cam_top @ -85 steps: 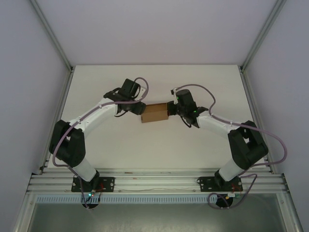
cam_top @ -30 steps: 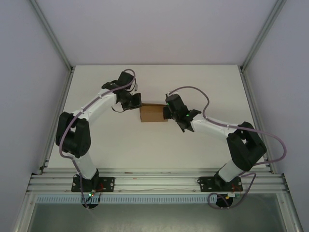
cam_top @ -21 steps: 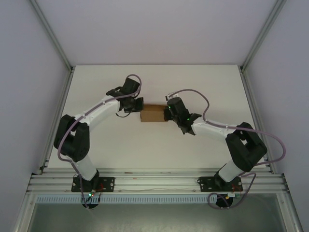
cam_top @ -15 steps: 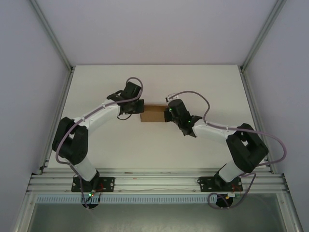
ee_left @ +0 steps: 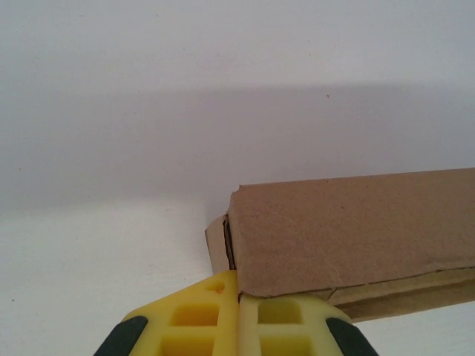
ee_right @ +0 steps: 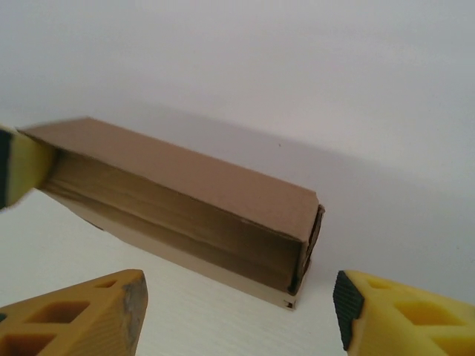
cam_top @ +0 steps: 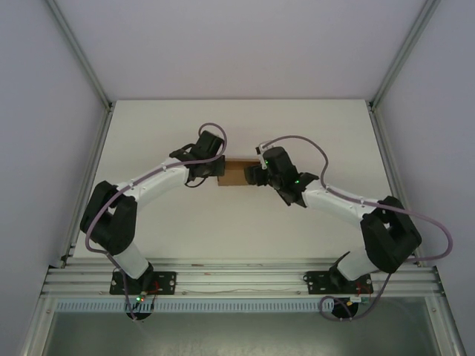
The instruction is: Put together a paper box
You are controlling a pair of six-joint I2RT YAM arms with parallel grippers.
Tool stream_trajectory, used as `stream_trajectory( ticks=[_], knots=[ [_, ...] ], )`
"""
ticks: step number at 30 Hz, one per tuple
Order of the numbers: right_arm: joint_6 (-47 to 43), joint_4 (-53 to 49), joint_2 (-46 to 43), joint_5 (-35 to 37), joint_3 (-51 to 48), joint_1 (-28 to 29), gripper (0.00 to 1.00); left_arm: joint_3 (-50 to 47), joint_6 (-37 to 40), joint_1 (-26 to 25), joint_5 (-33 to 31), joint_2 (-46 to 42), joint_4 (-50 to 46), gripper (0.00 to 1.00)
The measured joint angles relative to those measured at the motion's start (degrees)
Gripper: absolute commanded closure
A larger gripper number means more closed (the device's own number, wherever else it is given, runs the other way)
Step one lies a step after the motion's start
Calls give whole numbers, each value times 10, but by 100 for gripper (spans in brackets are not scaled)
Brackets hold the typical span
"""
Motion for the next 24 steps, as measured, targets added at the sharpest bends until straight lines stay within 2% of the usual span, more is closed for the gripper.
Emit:
stream_trajectory(
  ticks=[7,12,18,19,22,24],
  knots=[
    [54,-15,-2,-28,38,-57,31,4,0,-3,-4,4,2,100],
    [88,-19,42,-43,73,-88,37,7,3,-4,-3,7,3,100],
    [108,-25,92,-66,64,-99,42,9,6,-3,-3,7,2,99],
    [112,-19,94,-69,59,-99,43,12,10,-3,-3,9,0,94],
    [121,-1,94,-70,49,-99,43,17,23,-3,1,10,-10,67],
    [130,12,94,-71,41,-99,44,17,33,-3,2,9,-24,57]
  ],
)
